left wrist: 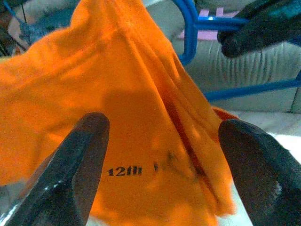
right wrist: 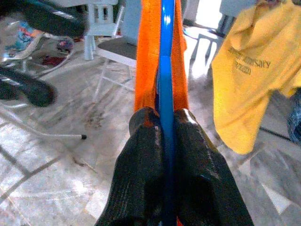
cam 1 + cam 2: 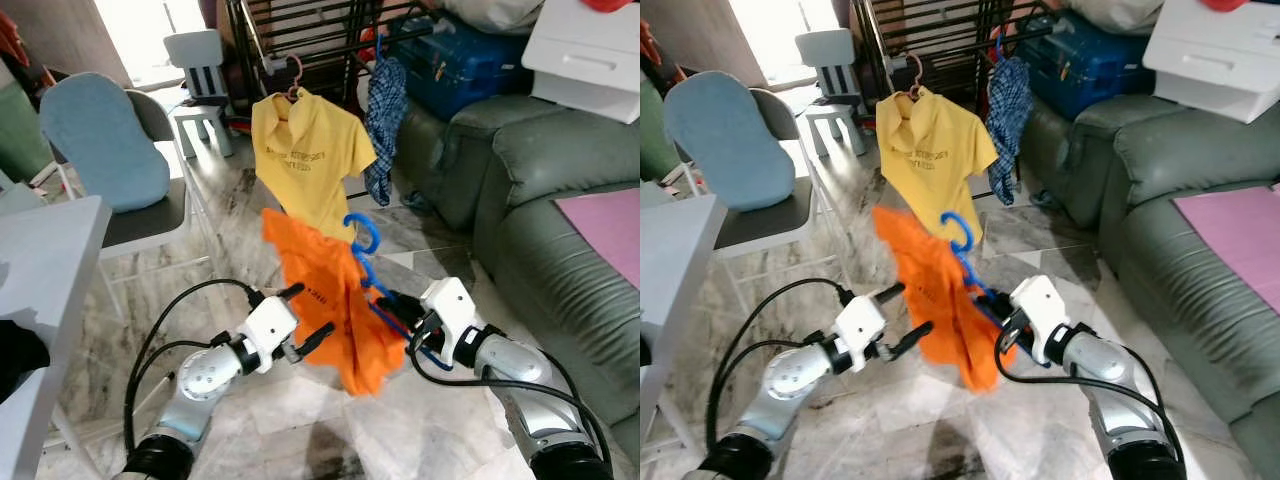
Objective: Hang hanger
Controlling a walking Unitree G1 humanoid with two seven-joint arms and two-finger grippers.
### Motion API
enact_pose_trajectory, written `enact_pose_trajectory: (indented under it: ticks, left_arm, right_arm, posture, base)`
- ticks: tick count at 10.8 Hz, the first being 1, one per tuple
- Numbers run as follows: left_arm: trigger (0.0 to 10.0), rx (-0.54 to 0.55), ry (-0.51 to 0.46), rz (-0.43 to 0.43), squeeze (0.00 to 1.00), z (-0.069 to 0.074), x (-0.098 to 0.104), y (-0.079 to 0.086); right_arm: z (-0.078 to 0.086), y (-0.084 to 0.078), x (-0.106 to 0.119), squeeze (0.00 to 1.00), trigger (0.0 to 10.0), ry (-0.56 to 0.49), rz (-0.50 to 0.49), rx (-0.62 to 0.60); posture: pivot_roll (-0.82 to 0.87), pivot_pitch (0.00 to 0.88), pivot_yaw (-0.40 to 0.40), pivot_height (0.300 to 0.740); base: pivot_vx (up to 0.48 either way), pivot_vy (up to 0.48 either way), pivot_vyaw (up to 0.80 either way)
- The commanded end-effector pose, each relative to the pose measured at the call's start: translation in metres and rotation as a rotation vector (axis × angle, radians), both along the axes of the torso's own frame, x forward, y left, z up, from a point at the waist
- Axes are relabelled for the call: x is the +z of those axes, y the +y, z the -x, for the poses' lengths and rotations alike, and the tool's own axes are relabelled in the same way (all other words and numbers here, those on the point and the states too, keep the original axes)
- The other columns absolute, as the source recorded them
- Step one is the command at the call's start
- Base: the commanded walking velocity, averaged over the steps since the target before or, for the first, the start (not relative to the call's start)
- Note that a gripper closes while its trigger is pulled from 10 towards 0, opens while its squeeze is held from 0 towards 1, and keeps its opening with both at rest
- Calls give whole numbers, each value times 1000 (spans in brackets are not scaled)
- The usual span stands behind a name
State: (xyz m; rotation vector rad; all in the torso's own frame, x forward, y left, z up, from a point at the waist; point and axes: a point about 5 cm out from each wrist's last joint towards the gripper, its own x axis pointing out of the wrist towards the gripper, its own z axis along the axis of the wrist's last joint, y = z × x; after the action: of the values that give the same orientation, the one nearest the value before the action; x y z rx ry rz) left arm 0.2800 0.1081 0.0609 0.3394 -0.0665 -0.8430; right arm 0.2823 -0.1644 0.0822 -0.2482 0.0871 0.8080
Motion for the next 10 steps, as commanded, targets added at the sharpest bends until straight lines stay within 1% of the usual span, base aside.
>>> enact_pose_trajectory:
  ticks: [1,3,4,5,6,7,8,9,10]
  left_arm:
    - [10000,15,-41,-35,1000,-2,3,6]
    - [10000,42,-63,-60,1000,-3,1,12]
    - [10000,66,-90,-102,1000,-6,1,20]
    - [10000,68,-104,-126,1000,-8,3,26]
    - [10000,74,-113,-154,1000,-12,5,32]
    - [10000,78,-130,-200,1000,-18,8,41]
    - [10000,70,-131,-244,1000,-20,8,47]
    - [10000,66,-131,-261,1000,-21,7,48]
    - [10000,56,-116,-288,800,-21,5,52]
  right_arm:
    - [-1,1,6,0,10000,-51,-6,50]
    - [6,-6,3,0,10000,-50,16,105]
    - [11,-10,-2,0,10000,-26,38,137]
    - [16,-12,-6,0,10000,-9,55,164]
    - [20,-15,-7,0,10000,0,64,191]
    - [23,-20,-8,0,10000,7,74,214]
    - [25,-22,-8,0,10000,14,79,235]
    - [26,-22,-8,0,10000,17,82,245]
    - [29,-22,-8,0,10000,20,86,265]
  posture:
    - [-210,0,90,740]
    - [-210,0,89,740]
    - [-208,0,91,740]
    - [-210,0,92,740]
    - [-212,0,92,740]
    - [-215,0,94,740]
    - [-219,0,102,740]
    - [-220,0,103,740]
    - [-224,0,106,740]
  base:
    - [0,0,0]
    - [0,0,0]
    - [0,0,0]
    - [0,0,0]
    - [0,0,0]
    - [0,0,0]
    - [0,0,0]
    - [0,0,0]
    - [0,0,0]
